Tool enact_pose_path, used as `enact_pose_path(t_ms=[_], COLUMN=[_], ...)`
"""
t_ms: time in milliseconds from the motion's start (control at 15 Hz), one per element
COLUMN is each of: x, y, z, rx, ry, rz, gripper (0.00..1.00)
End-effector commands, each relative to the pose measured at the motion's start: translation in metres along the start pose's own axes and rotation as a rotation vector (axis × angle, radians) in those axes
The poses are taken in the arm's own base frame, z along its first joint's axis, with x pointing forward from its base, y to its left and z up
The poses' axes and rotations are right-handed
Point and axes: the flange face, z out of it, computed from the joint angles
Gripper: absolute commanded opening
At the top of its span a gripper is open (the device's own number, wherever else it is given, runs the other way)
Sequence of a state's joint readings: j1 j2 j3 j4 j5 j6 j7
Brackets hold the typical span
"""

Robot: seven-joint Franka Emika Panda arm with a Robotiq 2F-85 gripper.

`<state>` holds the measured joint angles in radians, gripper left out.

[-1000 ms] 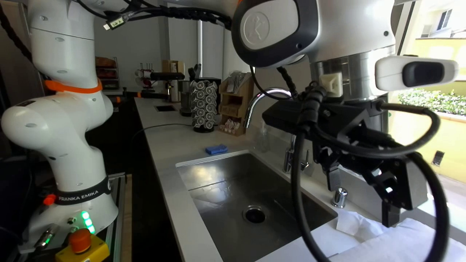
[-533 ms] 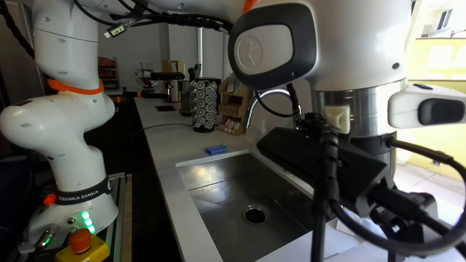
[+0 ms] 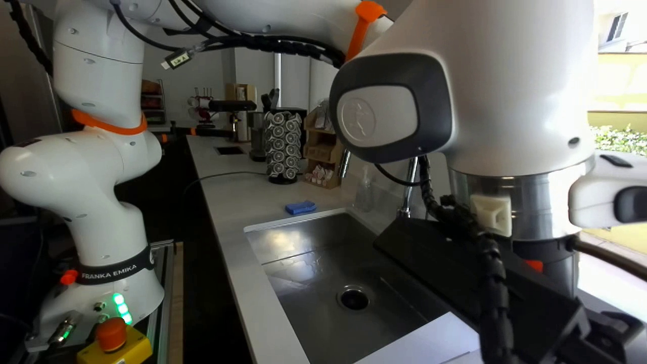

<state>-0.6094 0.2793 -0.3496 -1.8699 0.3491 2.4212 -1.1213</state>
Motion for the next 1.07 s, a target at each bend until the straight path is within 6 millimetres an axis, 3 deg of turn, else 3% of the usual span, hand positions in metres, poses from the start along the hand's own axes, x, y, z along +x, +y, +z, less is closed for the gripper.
enact_pose_path(t_ms=[0, 333, 1000], x=[0.007, 0.015, 0.011], y=[0.008, 0.009, 0.014], z=[0.018, 0.033, 0.05], rx=[0.001, -0.016, 0.014], ry=[0.037, 0.062, 0.084], rz=[0.003, -0.002, 0.046], gripper=[1.0, 1.0, 1.0])
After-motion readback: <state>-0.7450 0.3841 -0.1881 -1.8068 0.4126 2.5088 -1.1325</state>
